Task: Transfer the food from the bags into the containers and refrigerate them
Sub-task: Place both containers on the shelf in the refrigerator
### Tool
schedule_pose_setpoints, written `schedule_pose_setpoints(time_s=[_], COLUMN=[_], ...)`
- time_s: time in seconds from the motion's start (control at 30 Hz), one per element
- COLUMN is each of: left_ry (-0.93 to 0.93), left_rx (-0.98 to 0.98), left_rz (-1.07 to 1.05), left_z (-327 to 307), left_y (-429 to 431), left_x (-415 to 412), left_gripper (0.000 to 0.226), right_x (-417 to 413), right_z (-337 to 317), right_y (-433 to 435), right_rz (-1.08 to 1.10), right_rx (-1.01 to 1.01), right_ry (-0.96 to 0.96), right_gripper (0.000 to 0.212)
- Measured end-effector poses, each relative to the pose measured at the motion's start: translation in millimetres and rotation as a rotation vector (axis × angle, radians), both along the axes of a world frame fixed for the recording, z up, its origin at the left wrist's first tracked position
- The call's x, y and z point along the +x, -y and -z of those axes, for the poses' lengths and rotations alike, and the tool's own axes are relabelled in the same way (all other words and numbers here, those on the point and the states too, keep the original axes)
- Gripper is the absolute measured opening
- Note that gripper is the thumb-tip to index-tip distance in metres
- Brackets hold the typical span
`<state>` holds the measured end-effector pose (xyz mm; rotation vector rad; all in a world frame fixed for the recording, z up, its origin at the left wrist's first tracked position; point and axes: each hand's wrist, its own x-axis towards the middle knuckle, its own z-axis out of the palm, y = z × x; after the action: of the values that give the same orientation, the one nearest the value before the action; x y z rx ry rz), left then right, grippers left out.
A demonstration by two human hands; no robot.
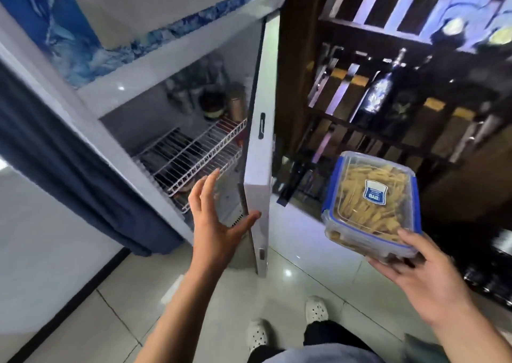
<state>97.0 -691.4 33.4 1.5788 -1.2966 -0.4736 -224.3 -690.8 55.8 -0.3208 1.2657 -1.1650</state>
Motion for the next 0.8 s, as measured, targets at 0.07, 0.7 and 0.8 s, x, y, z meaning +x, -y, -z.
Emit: schedule_pose_setpoints(time_s=[0.07, 0.7, 0.8], left_ry=[0.142, 0.801, 0.839], left_rx=[-0.028, -0.185, -0.159], left_rz=[0.157, 0.321, 0.313], left_z=[-12, -36, -39], left_y=[16, 186, 218], left_x=[-19, -322, -354], left_gripper=[0.106, 0.098, 0.094], right_x=[-20, -258, -272], right_z=[2, 22, 24], right_y=[-5, -4, -11], right_rz=[0.049, 0.256, 0.232], right_rx=[0.002, -0.016, -0.056], right_ry=[0.021, -0.001, -0.024], right_gripper=[0.018, 0.042, 0.044])
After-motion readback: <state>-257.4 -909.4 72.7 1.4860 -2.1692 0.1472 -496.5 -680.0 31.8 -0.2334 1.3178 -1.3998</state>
